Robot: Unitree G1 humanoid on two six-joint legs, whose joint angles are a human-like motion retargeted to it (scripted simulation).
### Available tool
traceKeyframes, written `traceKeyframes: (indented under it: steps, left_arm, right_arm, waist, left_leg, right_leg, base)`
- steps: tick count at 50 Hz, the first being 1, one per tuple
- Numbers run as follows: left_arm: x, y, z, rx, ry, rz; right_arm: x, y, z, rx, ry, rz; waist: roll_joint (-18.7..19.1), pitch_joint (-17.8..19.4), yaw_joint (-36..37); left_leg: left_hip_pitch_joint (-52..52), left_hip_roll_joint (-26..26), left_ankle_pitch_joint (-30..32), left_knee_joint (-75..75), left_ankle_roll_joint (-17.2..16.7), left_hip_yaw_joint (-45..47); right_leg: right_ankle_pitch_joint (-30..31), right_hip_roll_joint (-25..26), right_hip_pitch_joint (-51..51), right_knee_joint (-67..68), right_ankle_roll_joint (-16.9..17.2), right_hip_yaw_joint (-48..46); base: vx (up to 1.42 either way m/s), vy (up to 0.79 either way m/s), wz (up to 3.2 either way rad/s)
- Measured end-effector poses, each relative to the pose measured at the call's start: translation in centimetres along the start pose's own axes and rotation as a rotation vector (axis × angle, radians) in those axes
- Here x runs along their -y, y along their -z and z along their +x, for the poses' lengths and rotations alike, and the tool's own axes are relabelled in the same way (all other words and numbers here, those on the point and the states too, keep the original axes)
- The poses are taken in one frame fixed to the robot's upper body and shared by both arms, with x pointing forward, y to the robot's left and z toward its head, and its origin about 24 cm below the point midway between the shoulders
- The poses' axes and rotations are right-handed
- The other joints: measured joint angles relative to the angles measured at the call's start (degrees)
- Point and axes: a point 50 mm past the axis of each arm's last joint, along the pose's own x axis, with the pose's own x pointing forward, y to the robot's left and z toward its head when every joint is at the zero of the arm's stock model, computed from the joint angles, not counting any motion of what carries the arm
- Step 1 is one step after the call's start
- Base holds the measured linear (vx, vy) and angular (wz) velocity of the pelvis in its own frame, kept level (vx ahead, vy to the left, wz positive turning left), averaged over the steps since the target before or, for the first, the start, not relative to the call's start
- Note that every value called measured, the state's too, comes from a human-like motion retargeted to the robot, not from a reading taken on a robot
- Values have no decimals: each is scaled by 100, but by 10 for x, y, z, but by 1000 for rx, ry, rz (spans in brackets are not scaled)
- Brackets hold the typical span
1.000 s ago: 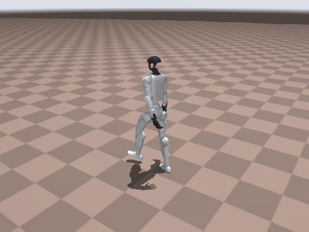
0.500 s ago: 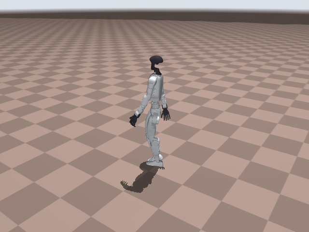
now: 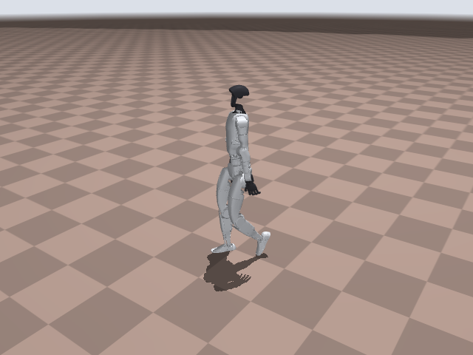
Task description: Walk run
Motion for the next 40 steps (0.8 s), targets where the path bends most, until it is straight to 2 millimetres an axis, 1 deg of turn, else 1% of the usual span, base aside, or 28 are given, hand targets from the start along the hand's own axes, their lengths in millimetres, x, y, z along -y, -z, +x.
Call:
traceKeyframes:
  steps: [2,5,7,8,10,12,15,17,18,20,22,23,24,25,27,28,30,33,35,36,37,38,40]
  left_arm:
    - [8,17,3,-31,29,-16]
    - [15,35,6,-26,10,-87]
    - [19,44,6,-18,-8,-157]
    - [21,47,7,-12,-13,-196]
    - [26,49,8,1,-7,-279]
    - [34,46,10,20,16,-360]
    - [46,37,13,62,53,-467]
    - [53,33,14,85,79,-507]
    - [56,31,15,92,93,-516]
    - [59,27,15,101,114,-514]
    - [59,24,15,103,117,-493]
    - [57,23,15,105,117,-485]
    - [53,20,14,109,110,-480]
    - [47,18,13,113,101,-477]
    - [29,3,9,144,59,-456]
    - [19,-7,6,167,31,-440]
    - [-7,-36,-3,250,-44,-392]
    - [-41,-86,-24,423,-159,-287]
    - [-60,-119,-44,542,-232,-183]
    - [-69,-134,-56,596,-266,-130]
    - [-77,-149,-68,646,-300,-78]
    - [-85,-162,-81,691,-333,-29]
    - [-99,-186,-106,765,-397,65]
  right_arm:
    - [10,-20,-4,66,32,-27]
    - [27,-52,-12,166,80,-101]
    - [39,-72,-19,228,119,-157]
    - [44,-83,-23,256,141,-184]
    - [55,-103,-33,308,187,-234]
    - [64,-121,-42,351,231,-271]
    - [70,-141,-52,405,274,-297]
    - [68,-145,-52,427,275,-290]
    - [65,-145,-51,434,267,-285]
    - [56,-139,-45,429,234,-270]
    - [44,-123,-34,388,177,-263]
    - [37,-112,-28,355,148,-266]
    - [29,-101,-22,315,118,-271]
    - [20,-89,-16,271,89,-278]
    - [8,-65,-8,184,54,-284]
    - [5,-54,-6,143,37,-289]
    - [-2,-33,-2,64,-3,-306]
    - [-10,-4,2,-16,-28,-323]
    - [-16,14,5,-36,-25,-293]
    - [-20,23,5,-43,-29,-271]
    - [-24,31,6,-53,-36,-247]
    - [-28,39,6,-67,-50,-220]
    - [-39,53,6,-104,-89,-157]
  waist:
    - [-175,47,323]
    - [-366,124,841]
    - [-355,185,1064]
    - [-342,222,1150]
    - [-261,324,1327]
    - [-168,438,1471]
    - [-99,566,1536]
    - [-127,548,1492]
    - [-170,527,1551]
    - [-268,435,1691]
    - [-315,303,1810]
    - [-352,221,1789]
    - [-350,142,1741]
    - [-327,65,1679]
    - [-129,124,1636]
    - [-112,170,1675]
    - [180,126,1721]
    - [355,125,1692]
    - [517,108,1241]
    - [552,90,1048]
    - [561,73,884]
    - [519,61,777]
    - [404,69,544]
  left_leg:
    - [-482,62,-540,95,200,386]
    - [-1314,-296,-1234,-258,69,325]
    - [-1626,-374,-1396,-1083,-18,214]
    - [-1702,-331,-1482,-1591,0,288]
    - [-1756,-114,-1388,-2759,-71,558]
    - [-1759,-23,-1467,-3891,-264,871]
    - [-1713,-363,-1747,-5245,-618,779]
    - [-1630,-464,-1860,-5500,-498,873]
    - [-1600,-462,-1776,-5408,-320,906]
    - [-1459,-346,-1881,-5075,-124,1342]
    - [-1360,-393,-1514,-4943,101,1152]
    - [-1312,-457,-1534,-4836,319,1018]
    - [-1281,-408,-1666,-4662,398,910]
    - [-1258,-302,-1856,-4455,407,816]
    - [-991,-137,-2129,-4246,407,574]
    - [-785,-161,-2248,-4241,407,549]
    - [-467,-11,-2394,-4367,407,285]
    - [-63,-76,-2476,-4550,407,95]
    - [214,-186,-2499,-4661,407,-412]
    - [323,-251,-2512,-4699,407,-635]
    - [429,-323,-2532,-4731,407,-816]
    - [530,-410,-2567,-4748,407,-913]
    - [743,-585,-2668,-4735,407,-1170]
  right_leg:
    - [-19,-96,284,-175,6,-367]
    - [-126,89,569,-354,-54,-252]
    - [-223,263,787,-460,-74,-451]
    - [-281,366,902,-512,-86,-511]
    - [-413,610,1141,-578,-102,-553]
    - [-548,828,1407,-622,-89,-557]
    - [-613,1055,1832,-703,-11,-620]
    - [-523,1085,2038,-651,114,-702]
    - [-435,1061,2119,-585,196,-653]
    - [-70,980,2227,-399,415,-562]
    - [796,949,2304,-107,620,-474]
    - [1394,896,2297,104,734,-462]
    - [1986,885,2228,393,812,-469]
    - [2573,895,2127,721,871,-487]
    - [3254,958,1804,1825,878,-562]
    - [3379,858,1601,2505,870,-586]
    - [3191,1018,1258,2867,754,-666]
    - [2086,939,584,3264,533,-510]
    - [1387,794,93,3253,537,-617]
    - [1106,681,-112,3039,550,-650]
    - [919,572,-293,2758,588,-636]
    - [921,470,-428,2341,676,-531]
    - [938,170,-677,1517,692,-417]
  base:
    - [68,-40,-16]
    - [70,-37,-48]
    - [56,-32,-8]
    - [67,-34,-1]
    - [72,-32,-8]
    - [66,-26,-19]
    - [85,-23,11]
    - [79,-16,23]
    - [93,-14,-24]
    - [103,-11,-49]
    - [114,-7,-36]
    - [117,-8,0]
    - [118,-12,21]
    - [102,-11,34]
    - [91,-10,36]
    - [93,-11,28]
    - [74,-4,43]
    - [68,-3,88]
    - [82,-9,245]
    - [77,-17,274]
    - [62,-19,218]
    - [67,-26,192]
    - [84,-38,173]
